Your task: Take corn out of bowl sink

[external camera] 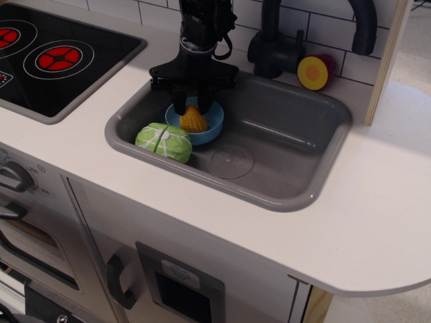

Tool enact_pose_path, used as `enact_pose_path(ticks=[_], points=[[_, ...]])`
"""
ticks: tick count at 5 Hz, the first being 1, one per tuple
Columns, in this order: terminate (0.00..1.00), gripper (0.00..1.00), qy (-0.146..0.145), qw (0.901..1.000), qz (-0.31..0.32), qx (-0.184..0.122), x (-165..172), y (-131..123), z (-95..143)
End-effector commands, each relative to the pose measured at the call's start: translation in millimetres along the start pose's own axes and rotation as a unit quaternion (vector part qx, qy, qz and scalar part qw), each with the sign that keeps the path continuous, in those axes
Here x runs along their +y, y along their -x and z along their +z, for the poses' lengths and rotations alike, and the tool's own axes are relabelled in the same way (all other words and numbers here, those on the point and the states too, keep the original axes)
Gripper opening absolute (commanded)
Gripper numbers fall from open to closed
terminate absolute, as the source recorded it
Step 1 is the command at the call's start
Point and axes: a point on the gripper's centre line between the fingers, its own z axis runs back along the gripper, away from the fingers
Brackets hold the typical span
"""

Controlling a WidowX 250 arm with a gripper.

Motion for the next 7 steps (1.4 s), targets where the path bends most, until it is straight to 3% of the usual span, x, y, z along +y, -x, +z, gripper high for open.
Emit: enact_pose_path(ticks=[1, 2, 3, 5, 7], points=[[0.0, 0.0, 0.046, 0.9937, 0.063, -0.081, -6, -17, 55], [0.0, 0.0, 0.072, 0.9891, 0.086, -0.095, -11, -13, 82], [0.0, 0.0, 0.089, 0.9882, 0.091, -0.085, -19, -3, 100], [0.0, 0.0, 0.066, 0.9961, 0.043, -0.041, -47, 42, 79], [0.0, 0.0, 0.039, 0.996, 0.061, -0.052, -74, 51, 52]])
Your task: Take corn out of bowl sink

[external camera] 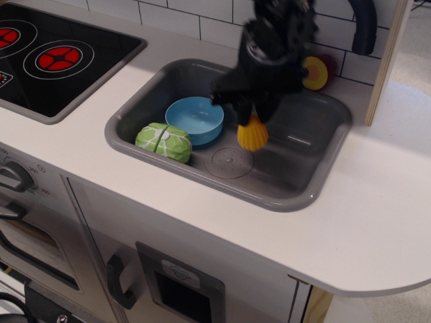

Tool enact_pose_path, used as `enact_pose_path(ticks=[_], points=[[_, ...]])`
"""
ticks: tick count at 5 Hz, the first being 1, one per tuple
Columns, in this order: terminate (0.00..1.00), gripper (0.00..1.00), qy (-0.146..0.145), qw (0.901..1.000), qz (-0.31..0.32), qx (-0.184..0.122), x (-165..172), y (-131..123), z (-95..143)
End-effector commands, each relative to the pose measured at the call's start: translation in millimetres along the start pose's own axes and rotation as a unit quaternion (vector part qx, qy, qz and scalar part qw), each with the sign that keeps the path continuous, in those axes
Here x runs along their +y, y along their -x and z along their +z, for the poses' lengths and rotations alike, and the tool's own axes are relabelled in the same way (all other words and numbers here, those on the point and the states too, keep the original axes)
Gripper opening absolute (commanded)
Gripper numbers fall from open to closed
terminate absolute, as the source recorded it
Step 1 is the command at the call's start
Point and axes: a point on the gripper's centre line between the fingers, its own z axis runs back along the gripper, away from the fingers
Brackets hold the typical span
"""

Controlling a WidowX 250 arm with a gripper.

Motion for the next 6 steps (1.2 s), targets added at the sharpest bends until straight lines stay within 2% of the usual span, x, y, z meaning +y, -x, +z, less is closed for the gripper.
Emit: enact_pose_path(ticks=[1, 2, 3, 4, 6], points=[[0.0, 0.0, 0.002, 0.9998, 0.013, -0.015, -19, -11, -2], [0.0, 1.0, 0.006, 0.9998, 0.017, 0.005, -21, -20, 1], [0.0, 1.0, 0.028, 0.9993, 0.01, 0.024, -18, -29, 19], [0.0, 1.0, 0.038, 0.9991, 0.008, 0.02, -15, -45, 39], [0.0, 1.0, 0.038, 0.9991, 0.008, 0.02, -15, -45, 39]])
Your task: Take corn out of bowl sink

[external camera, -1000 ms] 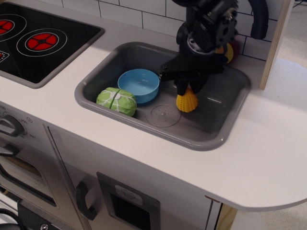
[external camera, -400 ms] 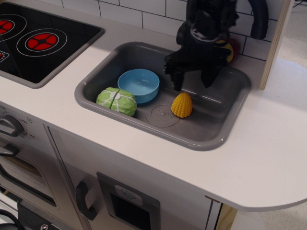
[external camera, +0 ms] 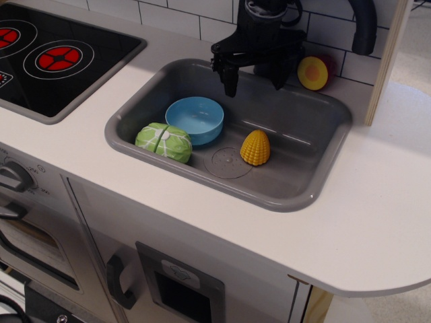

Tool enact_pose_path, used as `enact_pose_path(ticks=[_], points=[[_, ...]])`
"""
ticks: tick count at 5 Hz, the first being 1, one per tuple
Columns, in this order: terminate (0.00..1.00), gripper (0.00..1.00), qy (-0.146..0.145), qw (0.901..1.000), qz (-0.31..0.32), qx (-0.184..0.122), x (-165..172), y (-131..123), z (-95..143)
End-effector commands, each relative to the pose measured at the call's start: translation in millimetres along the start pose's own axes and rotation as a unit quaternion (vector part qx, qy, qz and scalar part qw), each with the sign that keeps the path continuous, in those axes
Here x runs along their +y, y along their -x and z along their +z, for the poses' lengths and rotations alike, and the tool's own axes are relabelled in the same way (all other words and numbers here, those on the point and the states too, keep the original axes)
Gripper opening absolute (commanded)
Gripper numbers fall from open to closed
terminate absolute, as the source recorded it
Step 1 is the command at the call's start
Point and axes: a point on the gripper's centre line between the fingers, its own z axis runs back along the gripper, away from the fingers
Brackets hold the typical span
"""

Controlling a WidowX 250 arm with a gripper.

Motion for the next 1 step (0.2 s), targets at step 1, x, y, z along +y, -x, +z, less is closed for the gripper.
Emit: enact_pose_path(ticks=[1], points=[[1.0, 1.0, 0.028, 0.9993, 0.005, -0.025, -3.3, -9.9, 25.2]])
